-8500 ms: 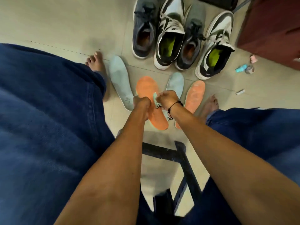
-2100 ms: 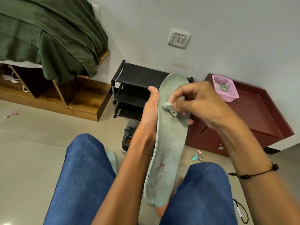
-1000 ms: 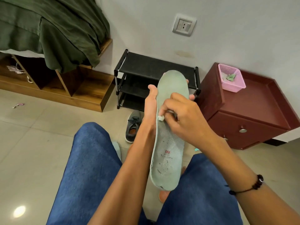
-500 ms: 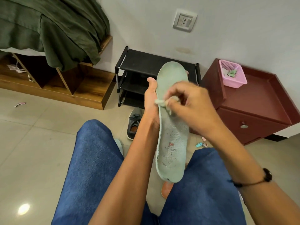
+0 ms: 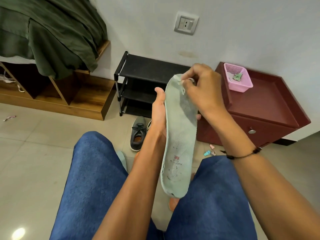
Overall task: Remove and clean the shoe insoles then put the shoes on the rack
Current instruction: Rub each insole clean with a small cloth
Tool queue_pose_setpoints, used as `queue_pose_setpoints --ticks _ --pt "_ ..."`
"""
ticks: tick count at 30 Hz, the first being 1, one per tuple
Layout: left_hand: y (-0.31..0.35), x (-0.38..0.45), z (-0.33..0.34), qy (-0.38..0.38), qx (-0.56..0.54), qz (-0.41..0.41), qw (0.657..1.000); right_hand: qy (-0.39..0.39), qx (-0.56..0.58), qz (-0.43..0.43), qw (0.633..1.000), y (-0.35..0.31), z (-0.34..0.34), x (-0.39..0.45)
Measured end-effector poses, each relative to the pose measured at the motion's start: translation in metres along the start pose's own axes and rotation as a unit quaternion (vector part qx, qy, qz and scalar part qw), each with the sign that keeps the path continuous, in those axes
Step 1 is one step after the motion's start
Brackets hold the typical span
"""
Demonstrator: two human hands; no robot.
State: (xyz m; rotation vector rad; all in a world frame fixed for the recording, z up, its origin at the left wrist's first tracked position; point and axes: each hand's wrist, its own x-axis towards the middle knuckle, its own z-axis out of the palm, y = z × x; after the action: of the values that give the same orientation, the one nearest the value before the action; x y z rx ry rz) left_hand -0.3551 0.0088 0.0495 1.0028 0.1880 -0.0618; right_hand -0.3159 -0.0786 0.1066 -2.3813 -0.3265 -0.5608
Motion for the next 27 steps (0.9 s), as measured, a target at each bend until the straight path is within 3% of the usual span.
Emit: queue_pose_setpoints --ticks 1,3,5,8,13,15,17,19,24,27 --pt "-0.001 0.002 0.001 -0.014 0.0 0.007 1.0 -0.025 0.028 -0.009 0.999 -0.004 -0.002 -0.01" --pt "0.001 0.004 0.0 0.034 0.012 -0.007 0.999 -0.093 0.032 -0.042 0.994 -0.012 0.001 -0.036" --pt "0.001 0.005 -0.002 0.016 -0.018 -0.029 0.999 -0.112 0.013 -0.06 0.992 -0.012 0.011 -0.052" --pt "-0.003 0.009 0.0 0.036 -0.009 -0.014 0.999 -0.078 -0.001 -0.069 0.995 -0.005 0.019 -0.039" --pt "-0.004 0.005 0.004 -0.033 -0.061 -0.025 0.997 -0.037 -0.079 -0.086 0.993 0.009 0.023 -0.008" --pt "-0.003 -0.001 0.005 -0.083 -0.088 -0.05 0.991 -0.014 -0.094 -0.046 0.994 0.017 0.023 0.007" --pt "-0.003 -0.005 0.006 -0.095 -0.102 -0.074 0.987 0.026 -0.058 0.005 0.998 0.023 0.018 0.015" --pt "-0.005 -0.002 0.003 -0.078 -0.123 -0.082 0.986 0.055 0.002 0.0 0.998 0.021 0.016 0.004" --pt "-0.007 0.007 -0.003 -0.017 -0.099 -0.033 0.994 -0.008 0.006 -0.085 0.996 0.0 0.032 -0.058" --pt "-0.008 0.007 -0.001 -0.044 -0.123 -0.049 0.99 0.008 -0.044 -0.108 0.993 0.008 0.032 -0.037"
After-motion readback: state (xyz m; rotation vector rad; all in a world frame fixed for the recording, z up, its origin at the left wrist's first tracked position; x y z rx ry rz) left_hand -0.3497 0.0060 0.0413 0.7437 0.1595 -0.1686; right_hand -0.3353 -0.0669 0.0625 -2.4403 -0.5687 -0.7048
